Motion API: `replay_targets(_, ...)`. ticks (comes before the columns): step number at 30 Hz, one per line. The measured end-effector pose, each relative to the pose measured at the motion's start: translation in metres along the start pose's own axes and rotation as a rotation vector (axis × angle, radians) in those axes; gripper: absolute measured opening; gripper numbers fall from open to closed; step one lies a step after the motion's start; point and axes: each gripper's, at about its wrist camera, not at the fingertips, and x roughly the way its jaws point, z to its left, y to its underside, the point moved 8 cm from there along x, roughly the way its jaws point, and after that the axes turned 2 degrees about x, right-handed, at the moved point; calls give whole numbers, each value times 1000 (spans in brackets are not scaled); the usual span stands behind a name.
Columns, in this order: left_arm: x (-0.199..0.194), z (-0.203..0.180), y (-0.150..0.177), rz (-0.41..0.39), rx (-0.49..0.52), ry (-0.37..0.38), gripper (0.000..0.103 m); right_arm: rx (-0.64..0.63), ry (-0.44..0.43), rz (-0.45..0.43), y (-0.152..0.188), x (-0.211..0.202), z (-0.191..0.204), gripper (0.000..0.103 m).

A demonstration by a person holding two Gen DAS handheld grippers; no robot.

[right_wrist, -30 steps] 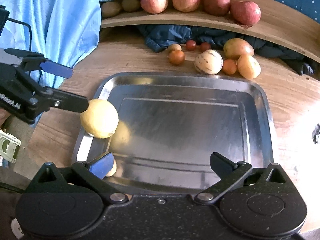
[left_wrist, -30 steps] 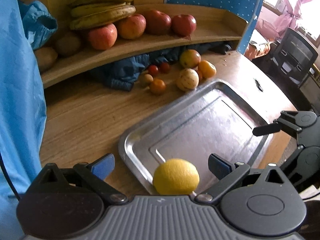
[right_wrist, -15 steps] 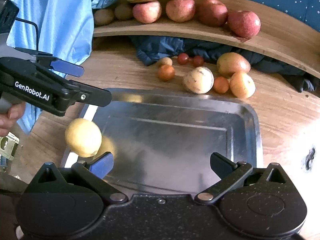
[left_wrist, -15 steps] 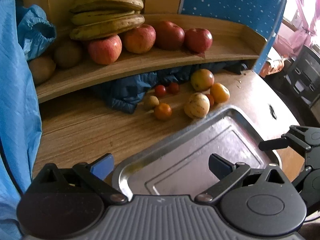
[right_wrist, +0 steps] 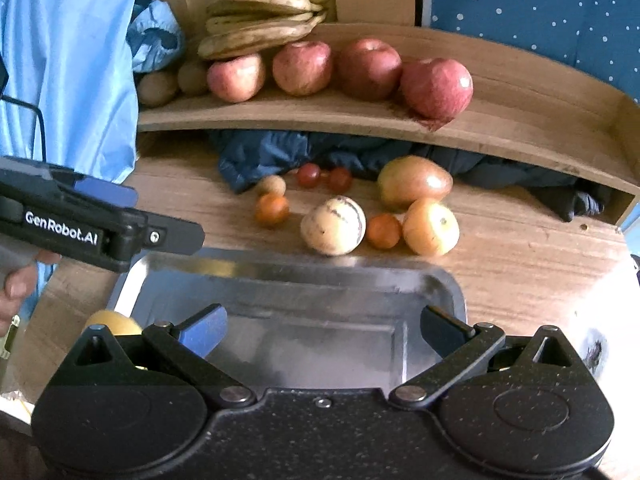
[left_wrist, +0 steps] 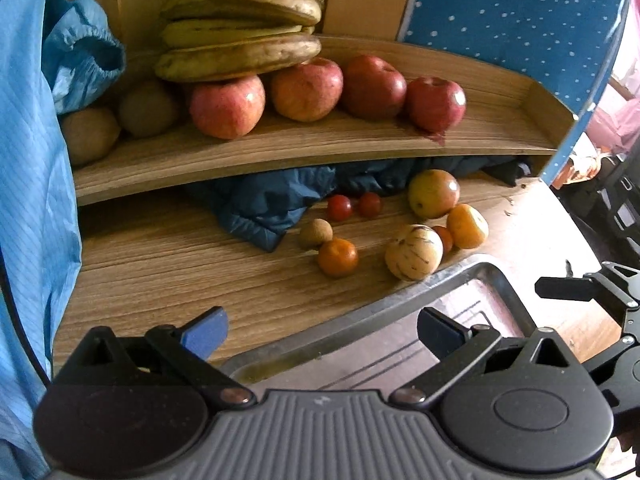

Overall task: Organize fruits
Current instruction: 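Move both open tools back toward the loose fruits on the table, then grasp the tangerine with the left tool while the right tool grasps the striped pepino melon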

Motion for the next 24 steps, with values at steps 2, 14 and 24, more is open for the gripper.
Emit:
replay_targets(2,3,1,-1,4,-8,-9,103,-1,-1,-6,-3,3,-1,102)
replay_targets(14,27,1,-19,27,-28,-48,103,-96,32,-24,-18,23,1,102)
replay_targets(24,52,5,-25,95,-85,-114,103,-172,49,-25,-28,39,1,102)
